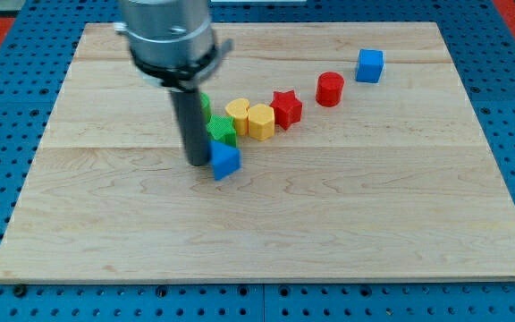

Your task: Slide the blue triangle to the left of the red circle

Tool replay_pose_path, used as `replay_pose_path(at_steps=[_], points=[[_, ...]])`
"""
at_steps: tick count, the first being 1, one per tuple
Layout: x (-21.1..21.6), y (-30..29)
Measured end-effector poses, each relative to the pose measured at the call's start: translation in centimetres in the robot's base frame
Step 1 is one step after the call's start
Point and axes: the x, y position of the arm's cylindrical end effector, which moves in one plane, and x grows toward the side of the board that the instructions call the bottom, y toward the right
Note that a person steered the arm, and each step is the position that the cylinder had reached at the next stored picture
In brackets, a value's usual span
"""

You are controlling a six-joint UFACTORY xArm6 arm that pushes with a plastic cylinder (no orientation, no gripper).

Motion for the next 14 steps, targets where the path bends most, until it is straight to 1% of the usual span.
replay_pose_path(at_steps=[1,2,3,4,5,7,8,9,10,11,12,13,14], points=[[0.3,4.9],[2.7,4.9],[3.1,7.7],[2.9,12.5],[2.6,15.7],[-2.7,19.1],[-4.4,22.3],[-9.4,20.0],[-8.0,22.2],[-6.5,21.2],[-6.5,12.8],[-8.3,10.5],[-9.4,15.3]])
